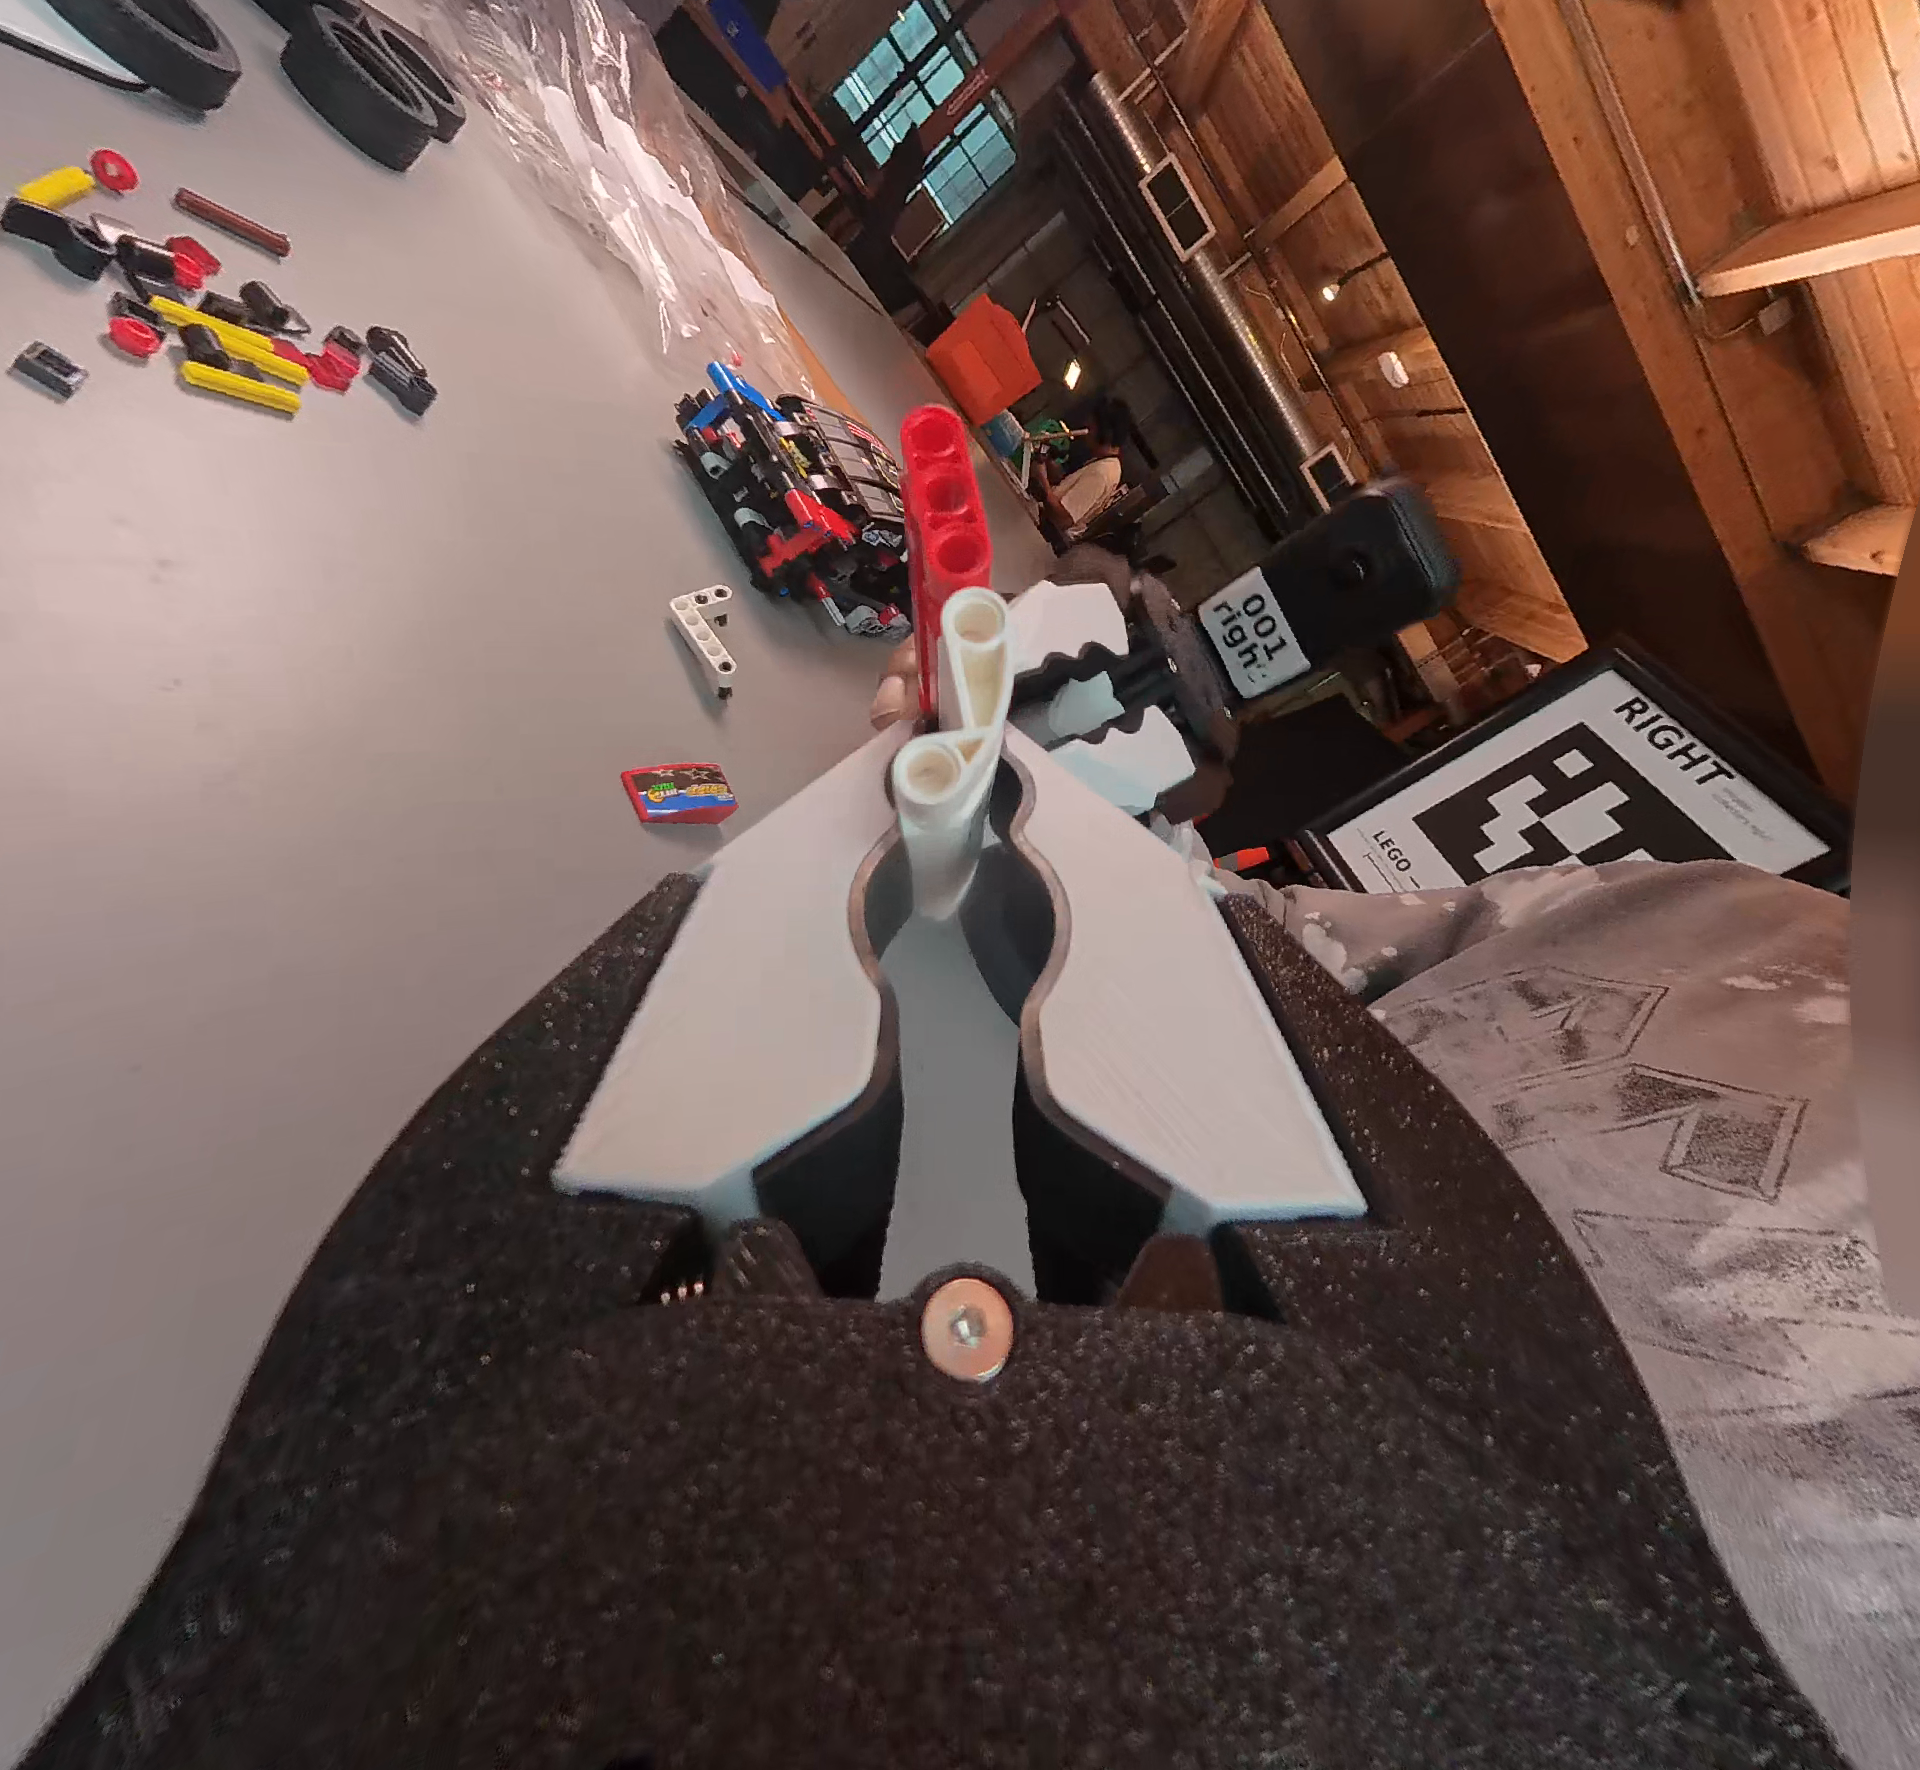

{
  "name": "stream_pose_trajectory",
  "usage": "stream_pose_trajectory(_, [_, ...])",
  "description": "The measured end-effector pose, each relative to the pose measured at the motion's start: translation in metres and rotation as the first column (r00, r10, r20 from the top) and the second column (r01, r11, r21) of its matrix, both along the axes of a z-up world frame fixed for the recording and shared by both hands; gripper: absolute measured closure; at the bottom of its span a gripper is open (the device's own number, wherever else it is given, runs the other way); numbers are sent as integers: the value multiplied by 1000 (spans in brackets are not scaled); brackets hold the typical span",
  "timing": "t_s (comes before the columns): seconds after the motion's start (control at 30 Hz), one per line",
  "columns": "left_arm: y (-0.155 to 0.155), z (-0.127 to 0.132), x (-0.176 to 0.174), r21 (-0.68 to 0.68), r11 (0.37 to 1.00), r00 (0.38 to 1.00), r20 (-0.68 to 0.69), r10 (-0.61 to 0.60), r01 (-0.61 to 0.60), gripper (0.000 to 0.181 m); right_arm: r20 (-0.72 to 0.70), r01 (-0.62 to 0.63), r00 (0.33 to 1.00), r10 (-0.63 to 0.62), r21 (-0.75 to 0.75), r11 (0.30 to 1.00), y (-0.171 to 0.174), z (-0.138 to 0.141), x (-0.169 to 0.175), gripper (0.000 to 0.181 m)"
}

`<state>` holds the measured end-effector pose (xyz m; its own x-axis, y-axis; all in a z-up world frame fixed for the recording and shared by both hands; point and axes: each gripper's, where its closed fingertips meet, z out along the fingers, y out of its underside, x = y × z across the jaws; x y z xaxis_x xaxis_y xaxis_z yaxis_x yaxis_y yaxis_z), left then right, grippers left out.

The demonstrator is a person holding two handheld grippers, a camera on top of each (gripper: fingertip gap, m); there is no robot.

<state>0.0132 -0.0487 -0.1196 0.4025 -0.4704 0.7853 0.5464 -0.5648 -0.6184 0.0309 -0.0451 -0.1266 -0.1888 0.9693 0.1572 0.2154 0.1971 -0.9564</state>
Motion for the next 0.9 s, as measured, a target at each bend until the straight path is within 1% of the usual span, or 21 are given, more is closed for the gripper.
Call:
stream_pose_trajectory(0.07, [0,0,-2,0,1000,1000,4,9,-9,175,-18,26,1000,-24,132,991,0,0,0,164])
stream_pose_trajectory(0.1, [0,0,-3,-2,1000,1000,1,11,-11,175,-19,36,999,-33,174,984,0,0,-1,165])
stream_pose_trajectory(0.17, [0,-1,-3,-3,1000,1000,-20,19,-19,174,-13,47,999,-45,207,977,0,-2,-2,165])
stream_pose_trajectory(0.23, [0,0,-3,6,1000,999,-31,20,-20,174,-19,46,999,-43,189,981,0,-1,-1,165])
stream_pose_trajectory(0.27, [0,0,-2,7,1000,999,-33,17,-17,174,-21,48,999,-45,165,985,2,-1,-1,169])
stream_pose_trajectory(0.37, [0,0,-1,12,1000,999,-48,18,-18,174,-5,31,1000,-31,79,996,2,-1,0,169])
stream_pose_trajectory(0.47, [-1,1,0,32,999,996,-83,25,-23,174,-16,47,999,-45,125,991,1,0,-1,169])
stream_pose_trajectory(0.53, [-2,1,0,46,998,991,-130,39,-33,174,-11,53,999,-52,129,990,1,-2,-1,169])
stream_pose_trajectory(0.6, [-2,2,0,67,997,984,-170,58,-47,174,-5,53,999,-52,85,995,2,-2,-1,170])
stream_pose_trajectory(0.73, [-1,2,1,122,990,953,-285,104,-71,173,18,52,999,-50,-68,996,4,-3,-2,173])
stream_pose_trajectory(0.77, [-1,1,2,133,988,942,-316,117,-78,173,23,59,998,-58,-68,996,6,-5,-2,173])
stream_pose_trajectory(0.87, [-2,0,6,162,984,915,-383,128,-70,171,23,82,996,-83,68,994,4,-9,-4,173])
stream_pose_trajectory(0.9, [-2,-2,9,164,985,906,-405,122,-59,166,18,87,996,-90,103,991,2,-10,-5,174])
